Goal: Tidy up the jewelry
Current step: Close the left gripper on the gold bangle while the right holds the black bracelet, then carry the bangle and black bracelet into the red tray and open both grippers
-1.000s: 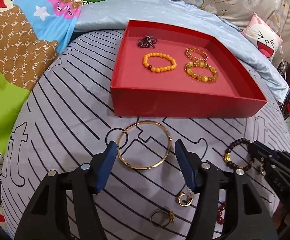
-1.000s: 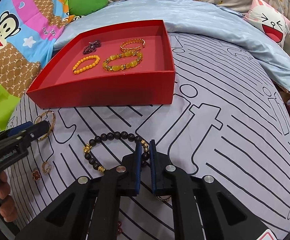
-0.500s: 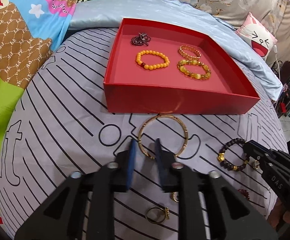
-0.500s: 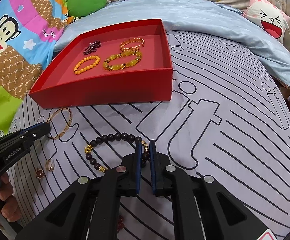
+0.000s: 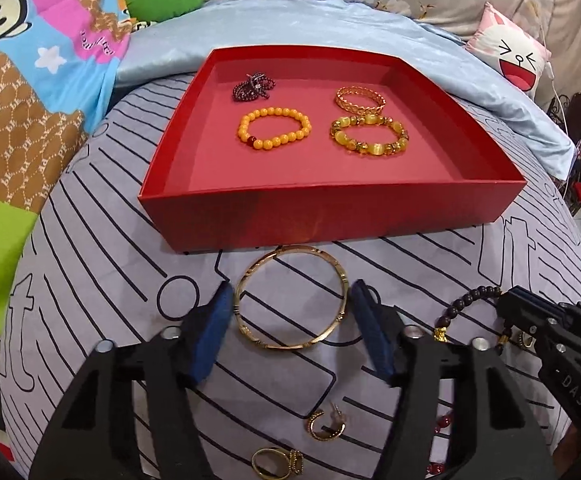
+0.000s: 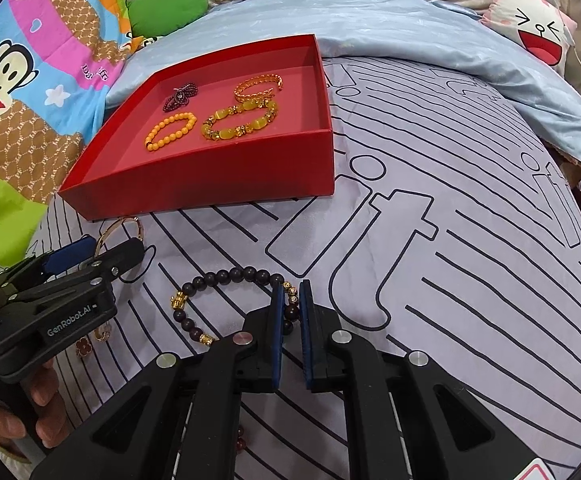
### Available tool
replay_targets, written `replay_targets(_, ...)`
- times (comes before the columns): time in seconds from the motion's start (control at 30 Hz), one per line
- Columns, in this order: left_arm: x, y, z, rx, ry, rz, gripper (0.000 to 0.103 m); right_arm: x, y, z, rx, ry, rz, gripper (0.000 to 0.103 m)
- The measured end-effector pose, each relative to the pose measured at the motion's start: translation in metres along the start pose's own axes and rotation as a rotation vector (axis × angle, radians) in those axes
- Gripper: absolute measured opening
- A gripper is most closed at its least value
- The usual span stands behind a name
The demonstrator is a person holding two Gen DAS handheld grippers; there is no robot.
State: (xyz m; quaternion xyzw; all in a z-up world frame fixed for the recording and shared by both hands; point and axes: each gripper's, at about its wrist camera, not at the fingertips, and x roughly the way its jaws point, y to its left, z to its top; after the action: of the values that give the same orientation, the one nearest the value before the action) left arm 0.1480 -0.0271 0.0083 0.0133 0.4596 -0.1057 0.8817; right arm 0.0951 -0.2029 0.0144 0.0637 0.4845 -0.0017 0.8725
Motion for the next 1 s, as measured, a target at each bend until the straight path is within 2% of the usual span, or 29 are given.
replay_targets(0.23,-0.010,0.004,-0.002,-0.025,0.009,-0.035,0.056,-0.011,0.003,0.001,-0.003,-0.020,0.011,0.008)
replay_targets(0.4,-0.037,0.005,-0.001,-0.026,-0.015,-0.056,0.056,-0.036,0.008,0.009,-0.009,-0.073,0.029,0.008)
replay_targets(0.57,-0.063,0.011,0.016,-0.033,-0.054,-0.072,0.056,-0.068,0.018,0.036,-0.044,-0.146,0.047,0.008)
replay_targets(0.73,-0.078,0.016,0.053,-0.027,-0.124,-0.065,0.056,-0.084,0.030,0.077,-0.065,-0.218,0.092,0.008)
replay_targets(0.87,-0.069,0.014,0.085,-0.009,-0.156,-0.054,0.056,-0.084,0.038,0.110,-0.037,-0.262,0.162,0.008)
replay_targets(1.0,-0.034,0.014,0.095,-0.015,-0.096,-0.044,0.056,-0.048,0.041,0.123,-0.009,-0.213,0.190,0.008)
